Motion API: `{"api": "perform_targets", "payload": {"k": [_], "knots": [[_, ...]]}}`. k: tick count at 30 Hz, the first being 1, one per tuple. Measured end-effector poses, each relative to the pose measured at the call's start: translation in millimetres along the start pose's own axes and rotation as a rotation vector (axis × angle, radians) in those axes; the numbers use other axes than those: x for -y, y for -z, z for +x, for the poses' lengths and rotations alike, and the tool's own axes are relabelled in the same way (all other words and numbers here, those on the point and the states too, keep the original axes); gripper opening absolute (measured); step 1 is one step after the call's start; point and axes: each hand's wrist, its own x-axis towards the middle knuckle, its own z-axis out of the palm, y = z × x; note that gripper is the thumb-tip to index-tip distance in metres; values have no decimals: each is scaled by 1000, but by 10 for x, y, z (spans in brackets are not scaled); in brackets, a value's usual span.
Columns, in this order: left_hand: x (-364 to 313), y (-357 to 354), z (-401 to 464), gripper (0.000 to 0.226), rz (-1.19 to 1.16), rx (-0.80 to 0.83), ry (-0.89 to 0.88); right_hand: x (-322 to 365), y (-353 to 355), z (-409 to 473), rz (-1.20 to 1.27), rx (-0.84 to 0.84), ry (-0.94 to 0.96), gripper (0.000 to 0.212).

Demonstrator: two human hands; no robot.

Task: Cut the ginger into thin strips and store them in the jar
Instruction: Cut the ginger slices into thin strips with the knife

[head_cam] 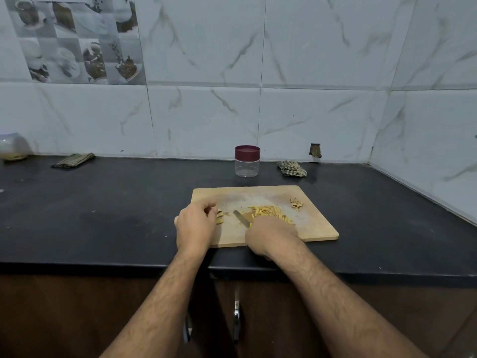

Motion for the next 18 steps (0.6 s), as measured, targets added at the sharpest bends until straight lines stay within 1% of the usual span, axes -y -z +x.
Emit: {"api": "perform_targets", "payload": {"k": [2,6,11,13,15,18], "knots": [[9,-8,0,19,-7,4,-1,-55,6,19,10,-7,-36,32],[13,-11,6,18,-27,20,10,-157,11,27,29,-36,-86,31],[0,93,28,19,-111,14,18,-138,-93,20,104,-53,-11,17],[6,169,63,20,-109,9,9,-154,-97,21,117,-74,-2,18],[40,238,76,20,-48,40,-3,-186,-128,13,159,-68,-3,18],[82,262,100,12,123,153,-6,-230,-186,-4,268,-66,-5,18]]}}
